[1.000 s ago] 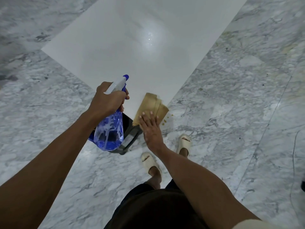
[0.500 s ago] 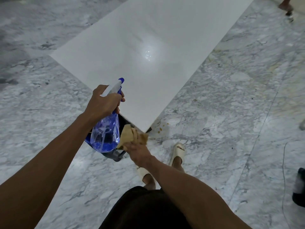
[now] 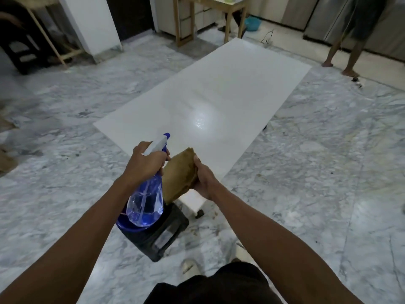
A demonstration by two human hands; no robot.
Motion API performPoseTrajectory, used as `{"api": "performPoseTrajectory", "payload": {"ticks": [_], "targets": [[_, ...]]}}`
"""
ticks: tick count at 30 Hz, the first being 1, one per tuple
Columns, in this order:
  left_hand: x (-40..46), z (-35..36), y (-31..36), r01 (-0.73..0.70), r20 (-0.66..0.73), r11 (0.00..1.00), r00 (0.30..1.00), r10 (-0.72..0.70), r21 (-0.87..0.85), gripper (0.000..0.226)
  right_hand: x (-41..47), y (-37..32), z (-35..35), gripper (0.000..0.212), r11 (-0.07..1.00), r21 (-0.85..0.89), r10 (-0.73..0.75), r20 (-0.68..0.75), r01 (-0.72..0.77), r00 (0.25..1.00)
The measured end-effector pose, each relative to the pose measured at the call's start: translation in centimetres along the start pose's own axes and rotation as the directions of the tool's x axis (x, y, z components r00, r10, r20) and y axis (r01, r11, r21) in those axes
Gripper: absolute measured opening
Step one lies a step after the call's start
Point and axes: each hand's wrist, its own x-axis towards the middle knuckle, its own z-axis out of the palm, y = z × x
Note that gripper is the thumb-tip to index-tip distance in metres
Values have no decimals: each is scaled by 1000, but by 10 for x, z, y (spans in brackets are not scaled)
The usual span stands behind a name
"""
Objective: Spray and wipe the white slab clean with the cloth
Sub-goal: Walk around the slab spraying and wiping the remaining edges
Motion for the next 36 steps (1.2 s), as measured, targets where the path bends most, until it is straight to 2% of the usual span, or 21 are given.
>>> {"api": "performPoseTrajectory", "payload": {"ticks": [2, 4, 6, 11, 16, 22, 24, 26, 29, 31, 34, 36], "targets": [[5, 5, 9, -11, 8, 1000, 1000, 11, -6, 13, -4, -33, -16, 71, 994, 22, -106, 15, 106, 994], [13, 14, 22, -24, 27, 1000, 999, 24, 5, 18, -12, -64, -32, 59, 980, 22, -196, 7, 196, 981], [23, 24, 34, -52, 59, 998, 997, 49, 35, 13, -13, -90, -53, 53, 964, 46, -257, -59, 260, 964], [53, 64, 68, -160, 137, 985, 979, 149, 71, 16, -14, -149, -110, 60, 951, 44, -286, -240, 305, 928], [89, 126, 120, -223, 195, 971, 959, 204, 81, 13, -25, -209, -187, 55, 908, 89, -372, -274, 409, 887], [148, 231, 204, -299, 253, 951, 929, 271, 79, 15, -26, -309, -292, 56, 864, -171, -500, -403, 474, 766], [169, 270, 234, -306, 259, 949, 925, 277, 77, 15, -25, -341, -328, 47, 841, -71, -512, -426, 536, 746], [187, 309, 264, -302, 266, 952, 923, 277, 57, 14, -23, -366, -363, 38, 795, 123, -511, -391, 594, 766], [213, 365, 306, -289, 270, 957, 922, 278, 3, 15, -9, -398, -413, 49, 727, 352, -473, -367, 590, 801], [225, 398, 329, -294, 289, 956, 915, 281, 1, 14, 0, -413, -440, 52, 698, 437, -443, -359, 568, 821], [246, 443, 356, -266, 350, 964, 900, 258, -28, 16, 16, -429, -478, 42, 597, 587, -417, -355, 546, 837], [263, 470, 370, -264, 382, 964, 888, 255, -30, 16, 33, -441, -502, 44, 579, 618, -405, -348, 532, 845]]}}
